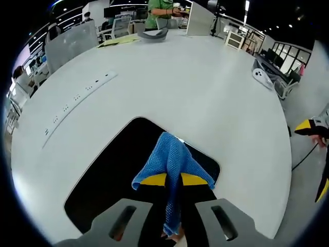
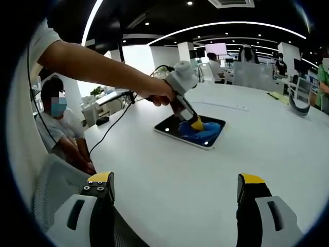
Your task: Wipe the mirror surface with the cleaning cloth until all visible marks leave the cleaned area.
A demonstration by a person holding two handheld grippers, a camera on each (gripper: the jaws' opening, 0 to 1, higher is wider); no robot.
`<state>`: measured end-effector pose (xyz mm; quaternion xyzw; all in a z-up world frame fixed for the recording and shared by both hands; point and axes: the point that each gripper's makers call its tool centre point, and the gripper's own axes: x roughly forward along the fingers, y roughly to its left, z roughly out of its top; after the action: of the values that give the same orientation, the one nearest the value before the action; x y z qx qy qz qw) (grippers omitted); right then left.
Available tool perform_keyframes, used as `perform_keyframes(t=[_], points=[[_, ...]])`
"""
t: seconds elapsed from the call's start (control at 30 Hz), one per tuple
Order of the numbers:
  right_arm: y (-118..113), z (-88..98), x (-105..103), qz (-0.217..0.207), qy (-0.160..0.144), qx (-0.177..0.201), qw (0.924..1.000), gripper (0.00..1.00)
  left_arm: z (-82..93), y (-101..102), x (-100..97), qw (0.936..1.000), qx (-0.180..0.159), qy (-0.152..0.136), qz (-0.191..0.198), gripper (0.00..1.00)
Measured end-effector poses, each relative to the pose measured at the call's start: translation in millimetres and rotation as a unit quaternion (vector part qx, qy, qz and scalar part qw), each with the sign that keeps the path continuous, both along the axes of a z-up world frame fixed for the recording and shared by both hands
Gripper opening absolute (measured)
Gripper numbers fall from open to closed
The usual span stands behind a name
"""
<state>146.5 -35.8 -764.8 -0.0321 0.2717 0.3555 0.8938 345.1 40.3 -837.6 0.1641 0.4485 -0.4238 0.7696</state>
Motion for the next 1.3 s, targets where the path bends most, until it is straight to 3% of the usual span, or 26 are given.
perform_keyframes(t=[1.3], points=[[10, -1.5, 2, 0.01, 0.001, -0.003, 0.9999, 1.0, 0.8, 29, 1.0, 1.0, 0.005, -0.001, 0.002, 0.06]])
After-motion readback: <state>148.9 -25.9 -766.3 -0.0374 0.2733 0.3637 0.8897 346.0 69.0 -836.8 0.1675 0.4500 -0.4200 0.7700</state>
